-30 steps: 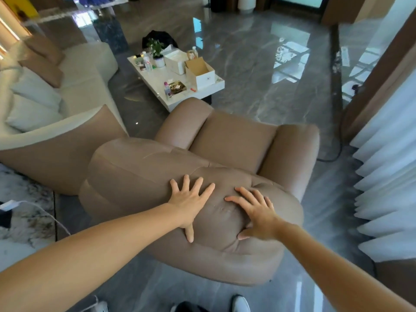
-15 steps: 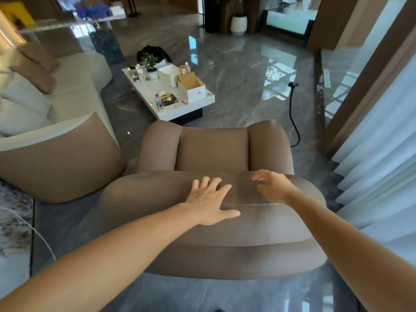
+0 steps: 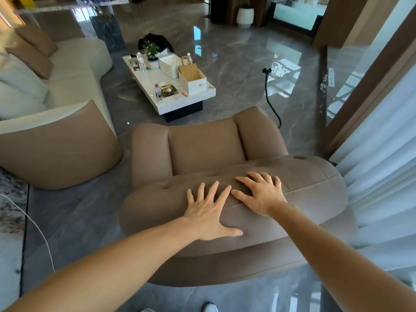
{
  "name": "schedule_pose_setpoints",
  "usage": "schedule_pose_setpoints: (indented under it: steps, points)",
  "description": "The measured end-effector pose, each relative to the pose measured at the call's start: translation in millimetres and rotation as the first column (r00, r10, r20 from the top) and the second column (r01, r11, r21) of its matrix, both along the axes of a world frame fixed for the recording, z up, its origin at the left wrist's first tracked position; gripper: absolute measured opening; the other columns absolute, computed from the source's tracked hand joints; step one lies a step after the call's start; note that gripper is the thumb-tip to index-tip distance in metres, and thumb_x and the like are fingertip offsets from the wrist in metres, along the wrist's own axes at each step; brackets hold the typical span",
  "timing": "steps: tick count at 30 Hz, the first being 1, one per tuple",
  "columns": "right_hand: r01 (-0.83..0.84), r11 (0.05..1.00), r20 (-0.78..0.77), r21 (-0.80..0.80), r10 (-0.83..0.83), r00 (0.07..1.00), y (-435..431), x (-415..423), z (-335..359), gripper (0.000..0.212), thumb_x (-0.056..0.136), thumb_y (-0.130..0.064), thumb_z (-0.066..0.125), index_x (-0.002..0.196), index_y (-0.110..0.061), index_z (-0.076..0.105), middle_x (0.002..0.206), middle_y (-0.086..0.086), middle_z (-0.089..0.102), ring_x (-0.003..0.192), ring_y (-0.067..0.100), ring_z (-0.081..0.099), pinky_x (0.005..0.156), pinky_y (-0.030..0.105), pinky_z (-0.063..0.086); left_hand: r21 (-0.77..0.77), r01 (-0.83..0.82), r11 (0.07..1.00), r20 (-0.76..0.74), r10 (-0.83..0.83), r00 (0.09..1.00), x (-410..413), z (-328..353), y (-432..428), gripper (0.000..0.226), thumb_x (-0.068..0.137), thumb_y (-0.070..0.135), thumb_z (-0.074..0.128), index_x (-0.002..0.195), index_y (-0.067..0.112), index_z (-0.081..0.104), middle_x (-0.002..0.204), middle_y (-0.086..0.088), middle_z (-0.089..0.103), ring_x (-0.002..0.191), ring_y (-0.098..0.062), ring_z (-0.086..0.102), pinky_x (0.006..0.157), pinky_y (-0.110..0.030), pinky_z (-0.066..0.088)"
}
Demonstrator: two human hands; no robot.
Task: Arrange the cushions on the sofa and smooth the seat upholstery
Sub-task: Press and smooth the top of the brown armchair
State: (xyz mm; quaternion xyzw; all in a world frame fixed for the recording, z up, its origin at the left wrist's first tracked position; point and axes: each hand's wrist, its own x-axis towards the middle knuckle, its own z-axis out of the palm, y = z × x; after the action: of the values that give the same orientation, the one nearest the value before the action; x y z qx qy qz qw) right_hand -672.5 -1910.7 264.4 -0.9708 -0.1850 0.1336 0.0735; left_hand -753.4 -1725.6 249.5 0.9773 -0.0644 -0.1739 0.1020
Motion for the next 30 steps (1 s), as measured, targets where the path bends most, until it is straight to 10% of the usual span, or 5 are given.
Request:
schedule_pose_setpoints:
  steps: [30]
  points:
    - [0.083,0.988,0.214,-0.131,-0.054,0.975,-42.3,16.6,-15.4,0.068,0.086,-0.073,0.007,0.144,-0.048,0.033,0.158,-0.008,0.034,0.148,0.029,0.016,0.115,0.064,0.007,-0.064,-0.083,0.995,-0.127,0.074,0.989,26.9,-9.7,-70.9,0.122,0.056,0.098,0.035,0.149,0.041,-0.020,0.163,-0.001,-0.024,0.145,-0.045,-0.020,0.109,-0.072,-0.007]
